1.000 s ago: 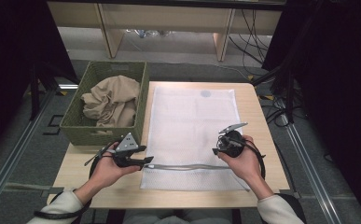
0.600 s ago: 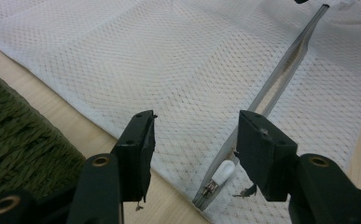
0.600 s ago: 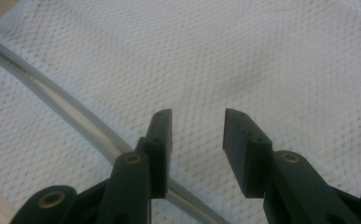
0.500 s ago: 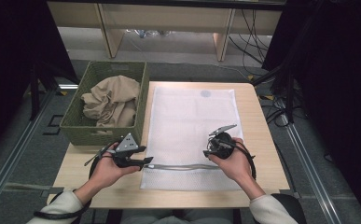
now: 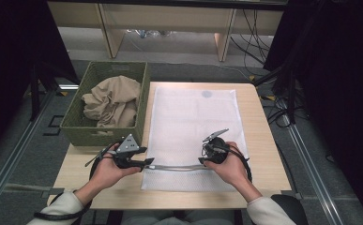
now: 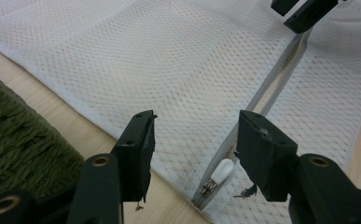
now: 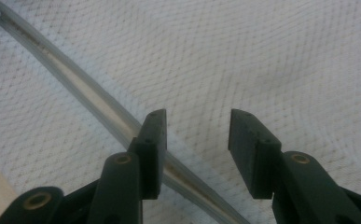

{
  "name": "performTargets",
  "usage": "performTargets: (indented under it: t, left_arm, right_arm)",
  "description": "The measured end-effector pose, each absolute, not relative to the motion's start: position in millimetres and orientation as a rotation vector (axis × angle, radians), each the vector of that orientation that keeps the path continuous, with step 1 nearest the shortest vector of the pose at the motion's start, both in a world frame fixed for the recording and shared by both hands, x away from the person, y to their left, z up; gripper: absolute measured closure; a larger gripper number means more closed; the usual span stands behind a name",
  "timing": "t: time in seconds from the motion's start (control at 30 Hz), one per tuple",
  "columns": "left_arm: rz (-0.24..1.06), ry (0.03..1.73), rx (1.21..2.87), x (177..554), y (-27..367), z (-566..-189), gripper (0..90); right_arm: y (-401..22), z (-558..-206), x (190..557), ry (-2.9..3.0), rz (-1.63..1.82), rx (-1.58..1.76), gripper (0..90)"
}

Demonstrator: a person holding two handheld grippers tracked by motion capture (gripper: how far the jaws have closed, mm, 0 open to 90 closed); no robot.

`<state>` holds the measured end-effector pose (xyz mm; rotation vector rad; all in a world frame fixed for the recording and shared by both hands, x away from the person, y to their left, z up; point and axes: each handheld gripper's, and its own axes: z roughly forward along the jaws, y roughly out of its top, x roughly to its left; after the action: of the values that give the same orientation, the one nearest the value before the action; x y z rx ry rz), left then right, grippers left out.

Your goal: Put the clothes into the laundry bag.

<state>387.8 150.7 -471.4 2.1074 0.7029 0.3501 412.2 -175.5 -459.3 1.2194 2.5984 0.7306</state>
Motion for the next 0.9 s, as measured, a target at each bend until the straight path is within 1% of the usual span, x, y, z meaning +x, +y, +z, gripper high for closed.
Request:
performTargets:
  t: [0.53, 0.73, 0.9]
  left_arm:
    - [0.351, 0.698, 2.109, 387.9, 150.5, -471.9, 46.8]
    - [0.354, 0.697, 2.116, 388.0, 151.0, -472.0, 46.8]
    - [0.331, 0.702, 2.119, 388.2, 150.8, -472.5, 46.8]
  right_arm:
    - [-162.7, -476.9, 412.6, 2.673, 0.653, 1.131, 48.4]
    - [-159.9, -482.4, 415.2, 2.676, 0.629, 1.112, 48.2]
    - [-160.3, -484.5, 417.8, 2.684, 0.626, 1.106, 48.7]
